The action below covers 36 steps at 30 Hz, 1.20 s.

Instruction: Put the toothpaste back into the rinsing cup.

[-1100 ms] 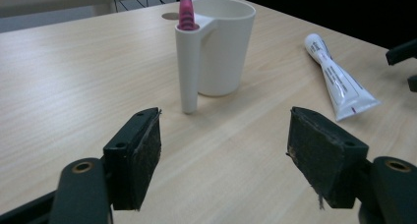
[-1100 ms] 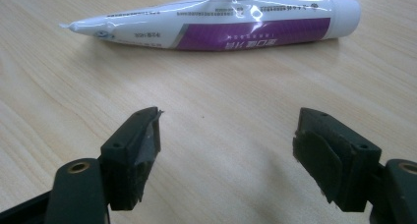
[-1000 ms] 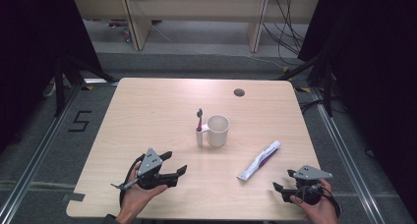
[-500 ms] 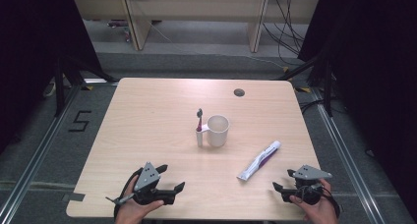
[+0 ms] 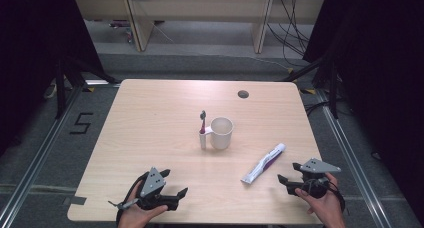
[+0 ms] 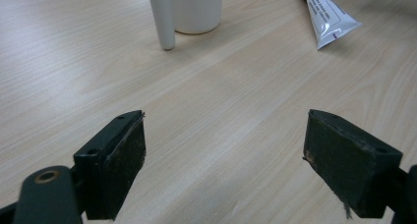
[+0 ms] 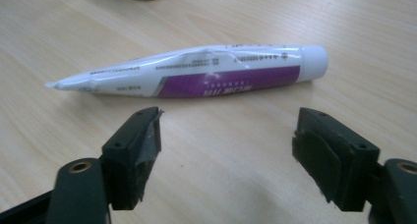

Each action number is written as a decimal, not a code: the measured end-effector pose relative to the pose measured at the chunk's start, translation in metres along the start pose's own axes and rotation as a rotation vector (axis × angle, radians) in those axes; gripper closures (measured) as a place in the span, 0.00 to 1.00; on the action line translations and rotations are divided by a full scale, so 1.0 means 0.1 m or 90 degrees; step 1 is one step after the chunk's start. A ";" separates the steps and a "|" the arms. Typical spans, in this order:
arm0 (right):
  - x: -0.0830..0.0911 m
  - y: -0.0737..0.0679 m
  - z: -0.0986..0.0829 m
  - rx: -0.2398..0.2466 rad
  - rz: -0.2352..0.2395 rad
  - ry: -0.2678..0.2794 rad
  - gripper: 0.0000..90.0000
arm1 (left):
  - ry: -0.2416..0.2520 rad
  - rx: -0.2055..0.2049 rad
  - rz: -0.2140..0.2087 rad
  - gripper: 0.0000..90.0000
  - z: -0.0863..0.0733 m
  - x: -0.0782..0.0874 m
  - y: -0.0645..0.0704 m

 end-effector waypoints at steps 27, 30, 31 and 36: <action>-0.50 0.48 0.55 0.003 0.000 0.009 1.00 | -0.011 -0.004 0.008 0.19 -0.04 -0.02 -0.01; -0.58 0.54 0.61 0.002 -0.008 0.002 1.00 | -0.009 -0.005 0.008 0.19 -0.04 -0.02 -0.01; -0.60 0.56 0.61 0.009 -0.008 -0.006 1.00 | -0.011 -0.008 0.008 0.19 -0.04 -0.02 -0.01; -0.73 0.64 0.62 0.026 -0.016 -0.033 1.00 | -0.010 -0.010 0.006 0.20 -0.04 -0.02 -0.01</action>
Point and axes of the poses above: each handheld gripper's, and its own axes: x roughly backward along the jaws, z roughly out of its top, y roughly to its right, the point moved 10 cm from there along -x, roughly forward along the jaws, and after that the axes turned 9 degrees about x, right-handed, at the moved point
